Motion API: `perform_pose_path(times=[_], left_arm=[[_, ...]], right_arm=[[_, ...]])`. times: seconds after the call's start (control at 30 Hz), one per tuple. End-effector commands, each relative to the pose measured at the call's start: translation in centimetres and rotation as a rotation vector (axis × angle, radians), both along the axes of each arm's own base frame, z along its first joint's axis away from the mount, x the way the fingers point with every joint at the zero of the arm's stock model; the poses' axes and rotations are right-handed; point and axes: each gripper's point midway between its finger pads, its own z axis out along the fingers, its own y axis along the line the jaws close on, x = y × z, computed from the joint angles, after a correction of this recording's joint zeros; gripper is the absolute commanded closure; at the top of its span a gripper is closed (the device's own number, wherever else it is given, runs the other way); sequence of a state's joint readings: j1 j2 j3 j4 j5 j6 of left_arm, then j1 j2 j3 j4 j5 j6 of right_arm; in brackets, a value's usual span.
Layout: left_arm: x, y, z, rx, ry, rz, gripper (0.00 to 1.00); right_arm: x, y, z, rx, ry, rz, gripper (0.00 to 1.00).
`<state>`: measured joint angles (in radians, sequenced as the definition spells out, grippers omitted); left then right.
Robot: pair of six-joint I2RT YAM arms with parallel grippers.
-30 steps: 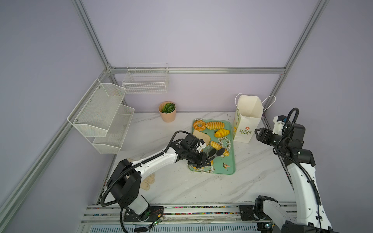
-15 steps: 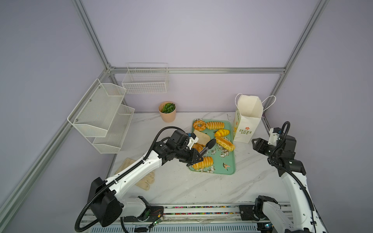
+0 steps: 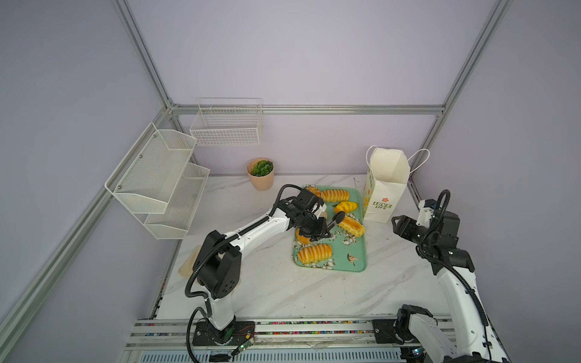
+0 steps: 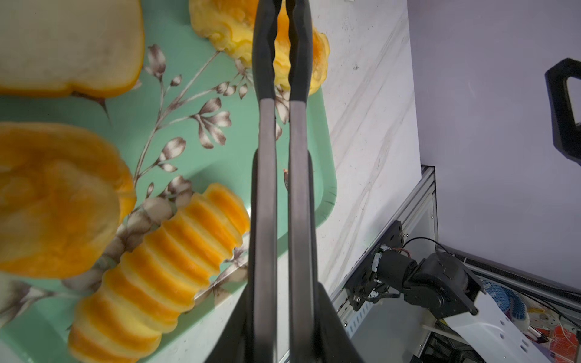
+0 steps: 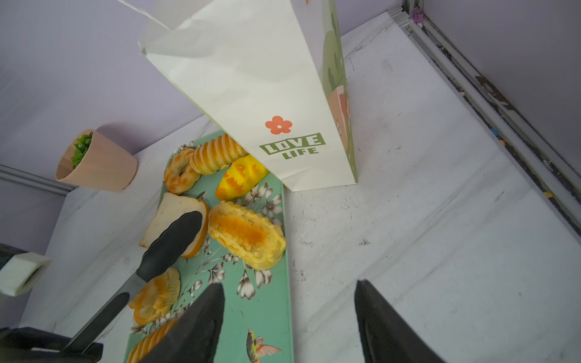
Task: Take the fake bread out of the paper bag
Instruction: 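Open the left tongs to release the pastry on the tray and lift away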
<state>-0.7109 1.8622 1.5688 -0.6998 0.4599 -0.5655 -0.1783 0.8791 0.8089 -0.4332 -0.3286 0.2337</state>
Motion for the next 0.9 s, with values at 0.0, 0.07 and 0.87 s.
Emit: perform_pose_path(times=[0.0, 0.07, 0.87], left_arm=[[1.8, -3.5, 5.4, -0.096, -0.153, -0.066, 0.96], [2.5, -4.5, 4.9, -0.089, -0.156, -0.071, 0.97], [-3.6, 0.3, -4.3, 0.18, -0.03, -0.048, 0.97]], right_arm=[[0.3, 0.0, -0.2, -0.015, -0.002, 0.005, 0.31], [0.3, 0.0, -0.6, -0.012, 0.006, 0.01, 0.31], [0.5, 0.4, -1.0, 0.003, 0.009, 0.026, 0.31]])
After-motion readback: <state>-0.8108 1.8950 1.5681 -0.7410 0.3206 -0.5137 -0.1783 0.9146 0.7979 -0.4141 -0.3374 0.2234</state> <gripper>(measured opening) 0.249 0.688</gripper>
